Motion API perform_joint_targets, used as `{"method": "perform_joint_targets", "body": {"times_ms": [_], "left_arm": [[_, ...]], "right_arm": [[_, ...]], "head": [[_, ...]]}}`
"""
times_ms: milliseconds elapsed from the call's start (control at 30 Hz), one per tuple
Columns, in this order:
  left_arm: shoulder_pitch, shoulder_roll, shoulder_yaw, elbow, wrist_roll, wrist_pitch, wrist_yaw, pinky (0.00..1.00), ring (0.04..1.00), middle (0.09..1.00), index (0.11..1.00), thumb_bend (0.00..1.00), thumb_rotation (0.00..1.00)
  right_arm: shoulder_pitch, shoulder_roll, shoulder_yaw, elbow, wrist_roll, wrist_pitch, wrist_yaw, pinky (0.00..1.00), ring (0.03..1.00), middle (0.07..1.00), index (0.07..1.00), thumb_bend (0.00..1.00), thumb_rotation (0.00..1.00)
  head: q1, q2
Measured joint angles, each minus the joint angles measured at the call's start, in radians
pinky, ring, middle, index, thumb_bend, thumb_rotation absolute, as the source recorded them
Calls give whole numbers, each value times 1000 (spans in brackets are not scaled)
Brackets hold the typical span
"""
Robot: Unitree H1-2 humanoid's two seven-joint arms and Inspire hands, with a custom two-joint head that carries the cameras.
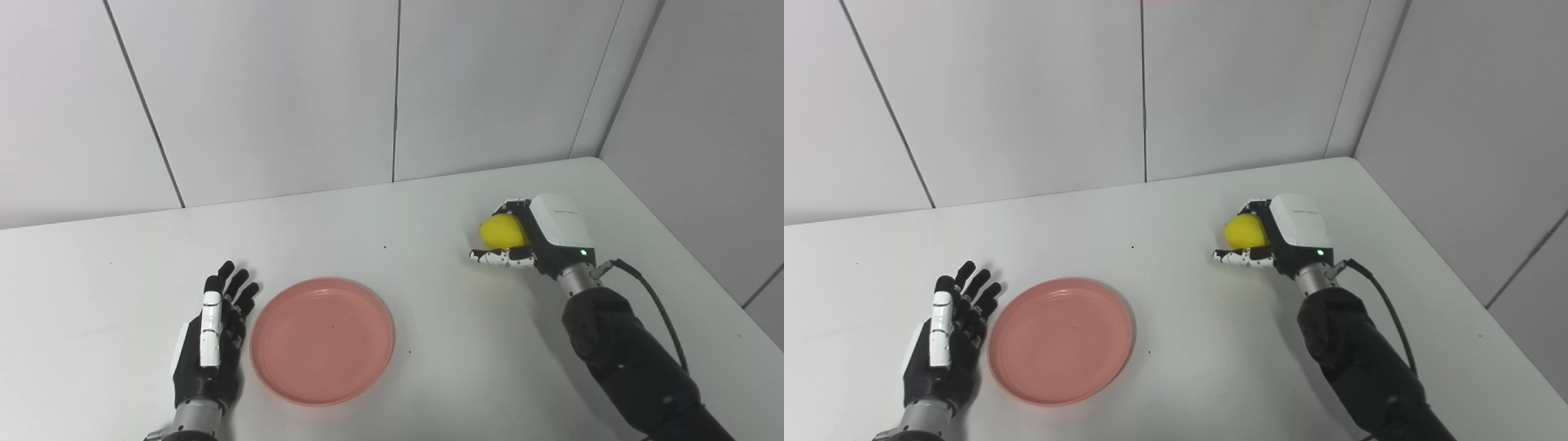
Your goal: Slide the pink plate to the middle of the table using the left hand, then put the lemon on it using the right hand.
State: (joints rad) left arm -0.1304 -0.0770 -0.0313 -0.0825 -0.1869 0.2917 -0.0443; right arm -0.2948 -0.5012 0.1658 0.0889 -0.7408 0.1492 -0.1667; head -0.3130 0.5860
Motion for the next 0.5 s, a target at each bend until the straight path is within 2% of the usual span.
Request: {"method": "perform_joint_targets", "body": {"times_ms": [133,367,500], "left_arm": [[0,-1,-4,0,1,0,4,1000,917,950,935,600,944],[0,-1,-7,0,1,0,7,1000,920,953,938,603,959],[0,-1,-10,0,1,0,7,1000,917,948,943,604,961]], "right_arm": [[-10,8,6,-30,-11,0,23,126,177,245,303,545,491],[-21,22,14,-66,-19,-1,38,140,190,259,320,537,433],[-21,29,20,-91,-22,-2,52,147,197,265,316,536,434]], "head": [[5,-2],[14,-2],[28,-2]]}}
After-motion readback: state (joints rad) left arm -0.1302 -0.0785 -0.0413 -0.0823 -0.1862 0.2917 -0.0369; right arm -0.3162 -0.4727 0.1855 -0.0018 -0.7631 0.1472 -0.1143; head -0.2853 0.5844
